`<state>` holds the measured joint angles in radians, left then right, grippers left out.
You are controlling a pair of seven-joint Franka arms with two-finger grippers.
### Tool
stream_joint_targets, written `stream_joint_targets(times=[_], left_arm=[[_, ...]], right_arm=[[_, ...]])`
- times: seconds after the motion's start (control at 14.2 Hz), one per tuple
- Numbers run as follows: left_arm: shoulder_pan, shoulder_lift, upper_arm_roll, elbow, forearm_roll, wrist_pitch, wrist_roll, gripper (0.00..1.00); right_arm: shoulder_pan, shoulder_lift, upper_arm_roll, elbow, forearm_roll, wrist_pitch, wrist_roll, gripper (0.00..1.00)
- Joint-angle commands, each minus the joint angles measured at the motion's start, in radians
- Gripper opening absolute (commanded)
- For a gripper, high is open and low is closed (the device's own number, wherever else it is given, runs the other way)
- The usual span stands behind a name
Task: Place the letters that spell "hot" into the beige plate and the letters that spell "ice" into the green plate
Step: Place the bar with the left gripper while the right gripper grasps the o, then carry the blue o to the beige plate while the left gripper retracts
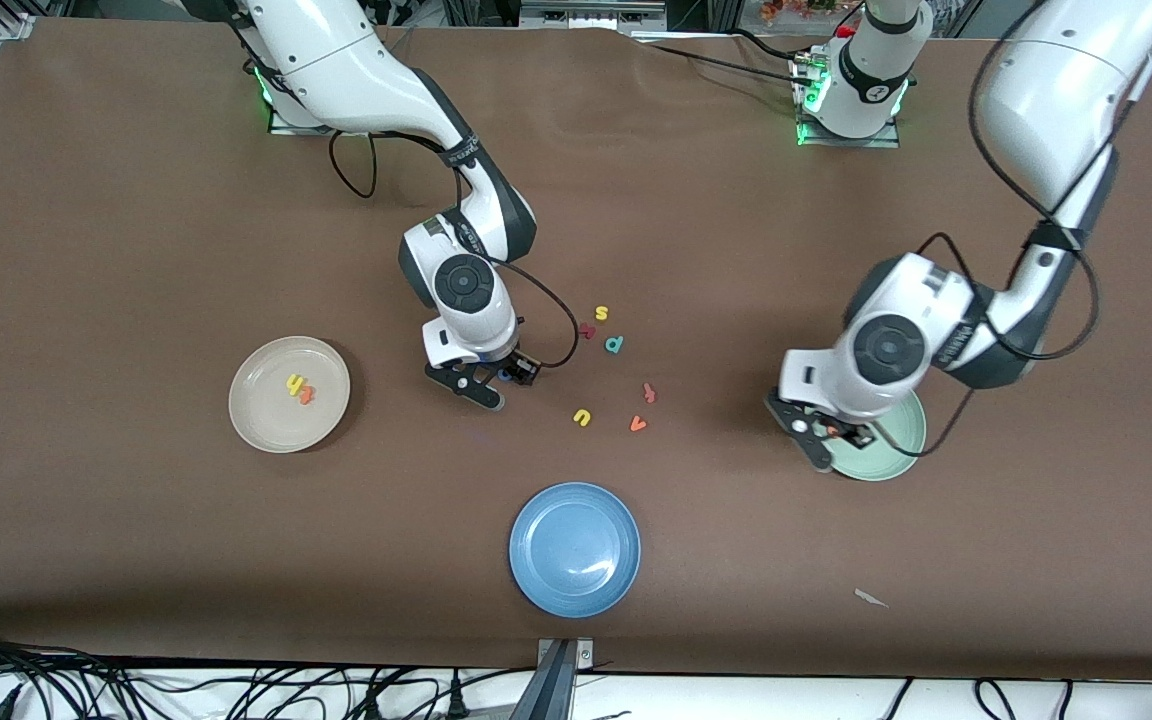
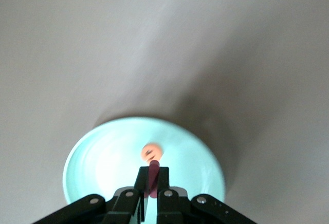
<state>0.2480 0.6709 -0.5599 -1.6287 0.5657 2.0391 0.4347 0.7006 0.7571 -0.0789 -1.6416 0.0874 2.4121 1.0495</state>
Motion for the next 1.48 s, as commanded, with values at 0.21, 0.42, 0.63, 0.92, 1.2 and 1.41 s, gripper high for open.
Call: stream_joint_targets(times=[0.21, 0.42, 0.63, 0.92, 1.2, 1.41], left_arm=[[0.145, 0.065, -0.005, -0.01, -0.018, 0.042, 0.118, 0.0], [0.145, 0.079, -0.002, -0.01, -0.024, 0.065, 0.121, 0.84], [0.154, 0.047, -0.012, -0.008, -0.03, 0.059, 0.125, 1.0], [0.154, -0.056, -0.041, 0.001, -0.179, -0.032, 0.116, 1.0], [0.169, -0.164, -0.04, 0.067, -0.296, -0.181, 0.108, 1.0], [0.171, -0.263, -0.043, 0.101, -0.306, -0.301, 0.072, 1.0]], right_arm=[[0.005, 0.016, -0.005, 0.022, 0.02, -0.005, 0.0, 0.41], [0.005, 0.018, -0.005, 0.022, 0.02, -0.002, 0.003, 0.34], [-0.003, 0.016, -0.005, 0.028, 0.02, -0.005, -0.008, 0.28], [-0.03, 0.005, -0.007, 0.074, 0.034, -0.069, -0.019, 0.21], [-0.071, -0.03, -0.016, 0.157, 0.034, -0.25, -0.127, 0.19], [-0.095, -0.085, -0.062, 0.119, 0.034, -0.335, -0.282, 0.19]])
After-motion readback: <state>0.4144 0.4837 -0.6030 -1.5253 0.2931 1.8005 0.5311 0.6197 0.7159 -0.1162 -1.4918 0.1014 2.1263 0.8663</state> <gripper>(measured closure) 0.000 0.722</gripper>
